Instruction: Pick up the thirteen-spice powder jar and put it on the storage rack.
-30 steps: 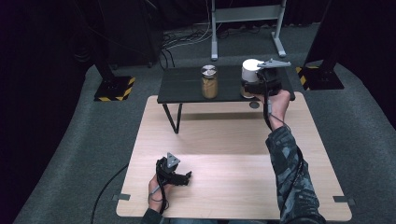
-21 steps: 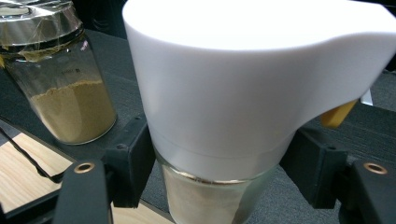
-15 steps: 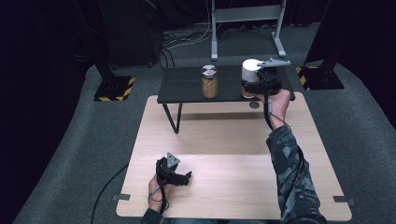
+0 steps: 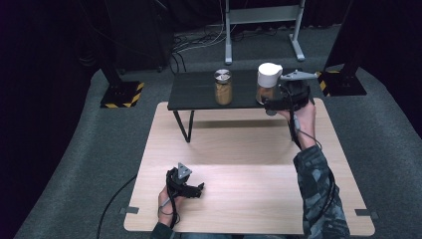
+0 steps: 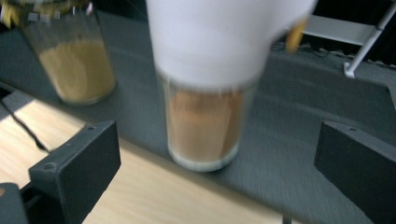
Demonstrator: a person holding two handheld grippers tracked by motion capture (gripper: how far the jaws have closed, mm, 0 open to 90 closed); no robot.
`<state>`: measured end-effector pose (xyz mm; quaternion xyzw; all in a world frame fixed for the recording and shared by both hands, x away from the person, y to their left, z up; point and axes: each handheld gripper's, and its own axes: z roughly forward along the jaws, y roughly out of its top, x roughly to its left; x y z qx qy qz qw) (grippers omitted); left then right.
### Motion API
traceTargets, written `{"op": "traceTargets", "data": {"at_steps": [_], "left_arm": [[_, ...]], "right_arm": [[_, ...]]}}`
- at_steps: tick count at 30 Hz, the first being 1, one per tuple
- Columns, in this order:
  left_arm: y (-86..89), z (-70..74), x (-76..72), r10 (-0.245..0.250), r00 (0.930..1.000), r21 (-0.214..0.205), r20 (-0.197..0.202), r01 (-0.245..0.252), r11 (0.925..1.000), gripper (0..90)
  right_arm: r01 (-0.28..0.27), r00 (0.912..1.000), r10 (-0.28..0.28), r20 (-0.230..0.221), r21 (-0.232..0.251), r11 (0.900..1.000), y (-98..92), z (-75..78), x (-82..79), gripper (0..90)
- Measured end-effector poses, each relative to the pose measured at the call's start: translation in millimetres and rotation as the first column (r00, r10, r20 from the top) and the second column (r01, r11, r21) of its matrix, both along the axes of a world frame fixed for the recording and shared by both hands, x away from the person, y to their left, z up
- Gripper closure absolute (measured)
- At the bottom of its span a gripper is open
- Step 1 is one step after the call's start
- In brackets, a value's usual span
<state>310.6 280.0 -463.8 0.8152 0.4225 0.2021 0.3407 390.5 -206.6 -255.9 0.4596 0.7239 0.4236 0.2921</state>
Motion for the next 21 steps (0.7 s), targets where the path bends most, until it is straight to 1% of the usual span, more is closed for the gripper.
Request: {"op": "traceTargets", "data": {"at_steps": [1,2,3,5,6,7,9,10,12,14,17,19,21], "left_arm": [[0.0,0.0,0.0,0.000,1.0000,0.000,0.000,0.000,1.0000,0.6],[0.0,-0.1,0.0,0.001,1.0000,-0.001,0.000,-0.001,1.0000,0.6],[0.0,-0.1,-0.1,0.001,1.0000,-0.001,0.000,-0.001,1.0000,0.6],[0.1,-0.1,0.0,0.000,1.0000,-0.001,0.000,0.000,1.0000,0.6],[0.1,-0.1,0.0,0.000,1.0000,-0.001,0.000,0.000,1.0000,0.7],[0.1,-0.1,0.0,0.000,1.0000,-0.001,0.000,0.000,1.0000,0.7],[0.3,-0.1,0.1,0.000,1.0000,-0.002,0.000,0.000,1.0000,0.8],[0.3,-0.1,0.1,0.000,1.0000,-0.002,0.000,0.000,1.0000,0.8],[0.4,-0.5,-0.1,0.007,1.0000,-0.009,-0.003,-0.007,0.9999,1.0],[0.5,-0.6,0.0,0.007,1.0000,-0.010,-0.002,-0.007,0.9999,1.0],[0.5,-0.6,-0.2,0.007,1.0000,-0.010,-0.002,-0.007,0.9999,1.2],[0.3,-0.6,-0.2,0.010,0.9999,-0.011,-0.002,-0.010,0.9999,1.2],[0.3,-0.6,-0.2,0.011,0.9999,-0.011,-0.002,-0.011,0.9999,1.3]], "right_arm": [[0.000,1.0000,0.000,0.000,0.000,1.0000,0.0,0.0,0.0,0.0],[0.006,0.9997,-0.007,-0.024,-0.030,0.9995,-1.2,-3.1,-11.5,0.0],[0.008,0.9994,-0.010,-0.034,-0.043,0.9990,-2.2,-5.7,-17.3,0.0],[0.011,0.9986,-0.014,-0.050,-0.058,0.9983,-5.8,-13.4,-29.2,0.0],[0.011,0.9986,-0.014,-0.050,-0.058,0.9983,-5.8,-13.4,-29.2,0.0],[0.015,0.9966,-0.021,-0.080,-0.073,0.9972,-10.9,-26.2,-43.7,0.0],[0.027,0.9942,-0.035,-0.102,-0.074,0.9969,-14.7,-37.9,-54.5,0.0],[0.035,0.9922,-0.044,-0.117,-0.072,0.9967,-18.2,-47.3,-61.9,0.0],[0.073,0.9883,-0.080,-0.130,-0.056,0.9957,-22.1,-63.1,-74.0,0.0],[0.097,0.9805,-0.102,-0.168,-0.036,0.9946,-28.4,-81.6,-85.2,0.0],[0.127,0.9680,-0.132,-0.213,-0.036,0.9912,-33.0,-102.3,-97.8,0.0],[0.147,0.9594,-0.150,-0.239,-0.029,0.9887,-36.2,-111.6,-104.1,0.0],[0.159,0.9524,-0.163,-0.258,-0.037,0.9866,-38.8,-118.3,-110.0,0.0]]}}
